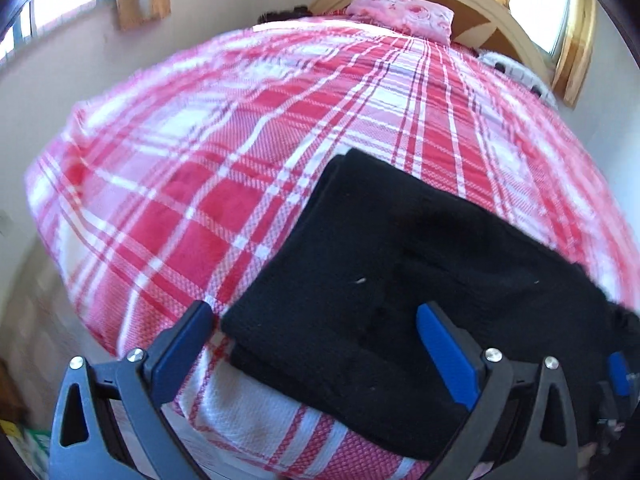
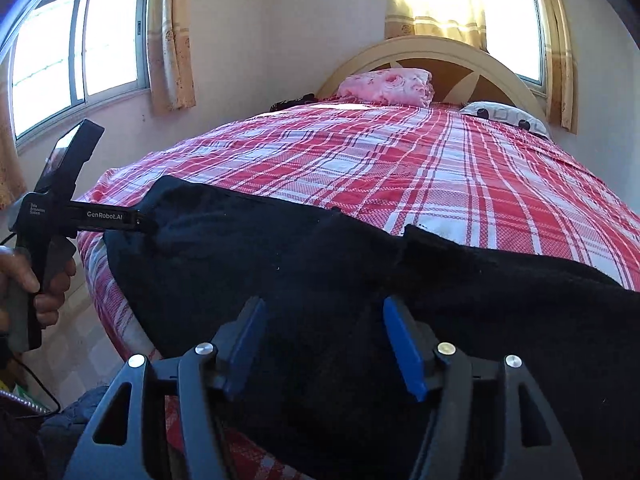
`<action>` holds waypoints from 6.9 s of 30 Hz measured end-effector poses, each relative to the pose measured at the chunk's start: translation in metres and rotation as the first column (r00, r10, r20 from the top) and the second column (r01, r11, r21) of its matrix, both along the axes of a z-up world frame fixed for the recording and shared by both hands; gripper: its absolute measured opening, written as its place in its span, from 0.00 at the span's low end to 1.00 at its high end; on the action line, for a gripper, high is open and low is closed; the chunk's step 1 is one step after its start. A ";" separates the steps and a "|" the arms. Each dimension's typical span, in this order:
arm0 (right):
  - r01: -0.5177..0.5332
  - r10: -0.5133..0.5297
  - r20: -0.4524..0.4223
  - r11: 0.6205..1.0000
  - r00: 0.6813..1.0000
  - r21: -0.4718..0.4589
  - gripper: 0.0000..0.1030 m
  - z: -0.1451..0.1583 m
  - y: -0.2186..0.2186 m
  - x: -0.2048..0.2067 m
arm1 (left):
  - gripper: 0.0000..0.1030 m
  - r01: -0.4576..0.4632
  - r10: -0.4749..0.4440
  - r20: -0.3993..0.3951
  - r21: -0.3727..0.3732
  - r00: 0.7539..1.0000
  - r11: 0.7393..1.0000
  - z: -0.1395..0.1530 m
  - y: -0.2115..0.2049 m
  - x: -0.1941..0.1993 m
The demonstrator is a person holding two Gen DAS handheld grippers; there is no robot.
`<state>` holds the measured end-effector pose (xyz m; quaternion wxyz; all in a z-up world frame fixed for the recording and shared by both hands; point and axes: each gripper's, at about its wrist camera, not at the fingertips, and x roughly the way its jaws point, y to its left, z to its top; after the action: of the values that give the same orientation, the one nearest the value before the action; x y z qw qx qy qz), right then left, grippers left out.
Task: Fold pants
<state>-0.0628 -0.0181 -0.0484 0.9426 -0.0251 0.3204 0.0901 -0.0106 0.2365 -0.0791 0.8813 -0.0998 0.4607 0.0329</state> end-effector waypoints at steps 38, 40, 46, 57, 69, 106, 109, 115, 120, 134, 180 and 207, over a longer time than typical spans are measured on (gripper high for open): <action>0.011 -0.010 -0.011 0.988 1.000 0.152 0.62 0.003 -0.016 0.000 | 0.65 -0.159 0.170 0.042 -0.196 0.984 0.968 0.006 -0.016 -0.029; 0.022 -0.020 -0.013 0.984 1.000 0.179 0.62 0.007 -0.020 -0.001 | 0.40 -0.169 0.194 0.069 -0.267 0.979 0.949 0.013 -0.008 -0.028; 0.082 -0.096 0.034 0.954 0.995 0.289 0.62 0.019 -0.043 -0.016 | 0.20 -0.149 0.198 0.118 -0.336 0.973 0.930 0.016 -0.004 -0.030; 0.155 -0.160 -0.022 0.906 0.987 0.394 0.62 0.015 -0.076 -0.017 | 0.18 -0.051 0.101 0.220 -0.222 0.970 0.974 0.053 -0.030 -0.027; 0.314 -0.375 -0.016 0.752 0.927 0.580 0.62 0.034 -0.174 -0.058 | 0.17 0.611 -0.524 0.510 -0.005 0.682 0.791 0.130 -0.229 -0.064; 0.385 -0.397 -0.119 0.702 0.910 0.599 0.62 0.036 -0.228 -0.082 | 0.75 0.575 -0.566 0.190 0.010 0.802 0.818 0.045 -0.227 -0.023; 0.383 -0.356 -0.161 0.744 0.921 0.547 0.62 0.027 -0.217 -0.072 | 0.75 0.576 -0.567 0.180 0.008 0.804 0.818 0.039 -0.228 -0.029; 0.309 -0.270 -0.150 0.824 0.951 0.475 0.62 0.030 -0.190 -0.065 | 0.76 0.567 -0.554 0.171 -0.030 0.815 0.823 0.031 -0.215 -0.030; 0.321 -0.295 -0.148 0.716 0.944 0.620 0.58 0.018 -0.216 -0.066 | 0.76 0.533 -0.521 0.155 -0.050 0.839 0.844 0.025 -0.202 -0.029; 0.237 -0.258 0.032 0.924 0.966 0.301 0.18 0.085 -0.186 -0.086 | 0.76 0.546 -0.538 0.265 0.046 0.800 0.836 0.060 -0.224 -0.036; 0.231 -0.194 -0.126 0.809 0.973 0.540 0.17 0.067 -0.221 -0.120 | 0.82 0.851 -0.948 0.269 0.446 0.168 0.278 0.059 -0.381 -0.162; 0.154 -0.282 0.013 0.561 0.959 0.813 0.30 0.053 -0.278 -0.145 | 0.13 0.886 -0.810 0.379 -0.066 0.448 0.460 0.081 -0.332 -0.065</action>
<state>-0.2074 -0.2957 0.0050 0.8753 0.4371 0.1778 0.1055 -0.0760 -0.0954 0.0019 0.8136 0.0303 0.3113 -0.4902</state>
